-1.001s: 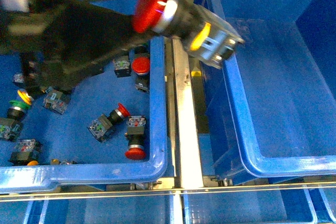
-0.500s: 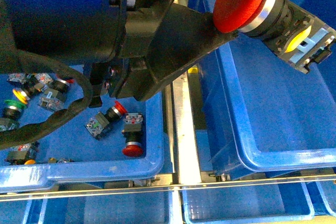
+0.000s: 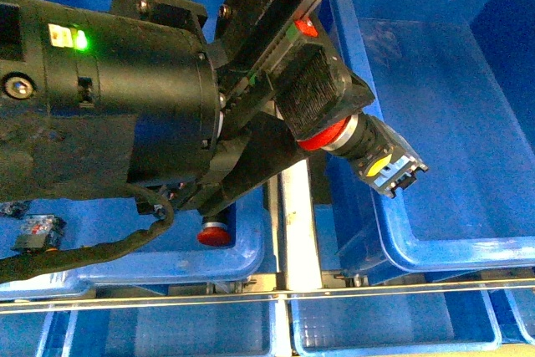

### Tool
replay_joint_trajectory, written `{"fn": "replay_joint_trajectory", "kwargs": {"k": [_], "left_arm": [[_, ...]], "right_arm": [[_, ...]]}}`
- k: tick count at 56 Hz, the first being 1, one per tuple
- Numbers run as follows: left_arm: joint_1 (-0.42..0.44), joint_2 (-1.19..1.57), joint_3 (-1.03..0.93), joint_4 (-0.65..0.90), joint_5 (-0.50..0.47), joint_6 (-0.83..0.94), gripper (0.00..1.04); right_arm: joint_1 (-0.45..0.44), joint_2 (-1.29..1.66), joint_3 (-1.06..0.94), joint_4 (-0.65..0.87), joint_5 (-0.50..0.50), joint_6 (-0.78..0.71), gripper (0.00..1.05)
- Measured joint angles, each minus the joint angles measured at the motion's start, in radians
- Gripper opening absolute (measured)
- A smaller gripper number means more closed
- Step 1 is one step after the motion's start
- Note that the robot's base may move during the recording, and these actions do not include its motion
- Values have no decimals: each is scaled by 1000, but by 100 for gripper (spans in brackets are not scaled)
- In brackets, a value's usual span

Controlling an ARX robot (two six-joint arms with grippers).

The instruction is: Pick red and yellow buttons and place in box

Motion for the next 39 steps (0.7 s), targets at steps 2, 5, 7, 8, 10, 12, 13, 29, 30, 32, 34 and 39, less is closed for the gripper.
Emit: {"fn": "replay_joint_trajectory", "kwargs": {"k": [2, 5, 7, 8, 10, 12, 13, 29, 30, 32, 34, 39], "left_arm": [[0, 10, 2, 6, 0, 3, 36], [0, 27, 14, 8, 0, 6, 36], [0, 39, 23, 11, 1, 6, 36], [0, 45, 31, 13, 2, 7, 36], [-1, 60, 48, 15, 1, 6, 36], [-1, 72, 64, 17, 0, 6, 36], [-1, 78, 75, 19, 0, 6, 36], [-14, 133, 173, 36, -4, -10, 36], [-15, 137, 176, 38, -4, -11, 36], [-17, 142, 181, 39, -5, -15, 36], [-19, 149, 186, 39, -7, -19, 36], [-31, 176, 209, 40, -12, -24, 36]], "right_arm": [[0, 0, 0, 0, 0, 0, 98], [0, 0, 0, 0, 0, 0, 98], [0, 0, 0, 0, 0, 0, 98], [0, 0, 0, 0, 0, 0, 98], [0, 0, 0, 0, 0, 0, 98], [0, 0, 0, 0, 0, 0, 98], [0, 0, 0, 0, 0, 0, 98], [0, 0, 0, 0, 0, 0, 98], [0, 0, 0, 0, 0, 0, 98], [0, 0, 0, 0, 0, 0, 98], [0, 0, 0, 0, 0, 0, 98], [0, 0, 0, 0, 0, 0, 98]]}}
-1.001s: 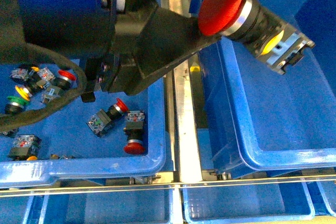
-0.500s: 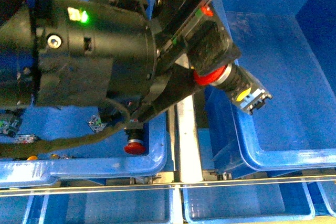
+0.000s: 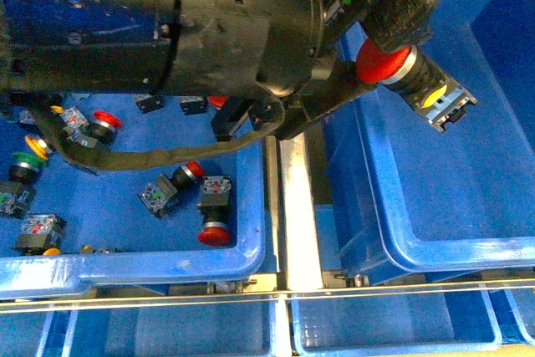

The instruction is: Pick red and yellow buttons and place in box

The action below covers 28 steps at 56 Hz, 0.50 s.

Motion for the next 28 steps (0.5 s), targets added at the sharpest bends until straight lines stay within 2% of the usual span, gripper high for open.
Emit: {"fn": "replay_joint_trajectory", "kwargs": {"k": [2, 8, 11, 16, 28], "left_arm": [[-4, 10, 10, 1, -1, -2, 36], [-12, 21, 20, 8, -10, -12, 36], [-16, 21, 22, 11, -10, -13, 36], [-20, 23, 22, 16, -8, -16, 36], [-20, 23, 22, 25, -16, -24, 36]], "right_arm": [[0, 2, 2, -2, -2, -3, 98], [5, 149, 87, -248, -59, -130, 98], [17, 222, 93, -276, -78, -196, 98], [33, 290, 80, -231, -89, -278, 98], [46, 471, 79, 3, -129, -406, 98]]}}
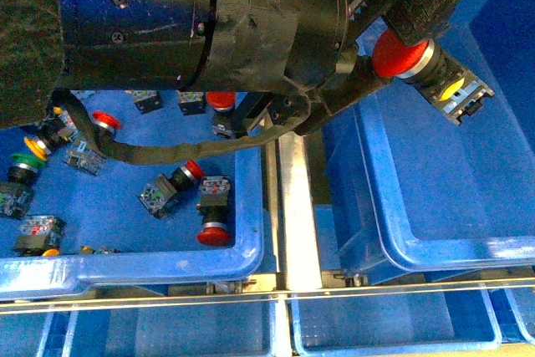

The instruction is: Pick red and yellow buttons and place in box

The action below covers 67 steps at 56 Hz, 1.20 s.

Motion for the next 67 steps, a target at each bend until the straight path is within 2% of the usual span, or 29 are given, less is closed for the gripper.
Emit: {"fn": "replay_joint_trajectory", "kwargs": {"k": [20, 28, 32, 46, 67], "left_arm": [[4, 19, 0, 15, -2, -6, 36], [4, 38, 4, 16, -7, -9, 36], [3, 46, 8, 16, -13, -15, 36], [-13, 74, 50, 15, -29, -19, 36], [-35, 87, 84, 5, -51, -33, 36]], "right_arm": [[-20, 308, -15, 312, -79, -149, 98], [-26, 444, -13, 447, -79, -190, 98], [2, 523, 2, 503, -63, -209, 98], [81, 684, 61, 652, -21, -218, 98], [35, 841, 112, 768, 5, -219, 98]]}}
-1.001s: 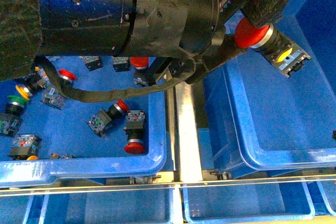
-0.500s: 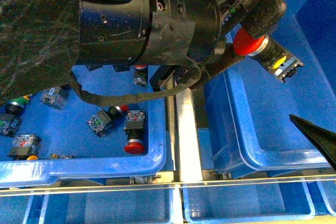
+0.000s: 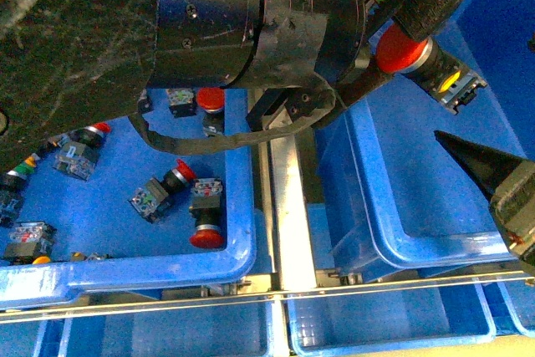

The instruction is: Pick red and yellow buttons and place in box

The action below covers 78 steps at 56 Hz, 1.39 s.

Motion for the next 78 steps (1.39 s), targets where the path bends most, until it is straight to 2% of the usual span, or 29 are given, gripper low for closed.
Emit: {"fn": "replay_joint_trajectory", "kwargs": {"k": [23, 51, 61, 66, 70, 75, 78], "left_arm": [[-14, 4, 11, 0, -17, -17, 36], [-30, 22, 27, -3, -34, -24, 36], [-31, 23, 31, -8, -35, -24, 36], [-32, 23, 32, -8, -37, -27, 36], [-32, 23, 36, -8, -37, -27, 36], [-33, 25, 38, -8, -42, -34, 36], [-34, 27, 39, -10, -45, -36, 35]], "right_arm": [[3, 113, 64, 63, 29, 0, 98], [17, 145, 100, 67, 35, 6, 97], [18, 146, 100, 58, 26, 16, 72], [18, 148, 100, 58, 23, 19, 53], [19, 151, 100, 58, 21, 20, 43], [19, 155, 100, 57, 19, 9, 33], [20, 157, 100, 57, 19, 2, 31]]}}
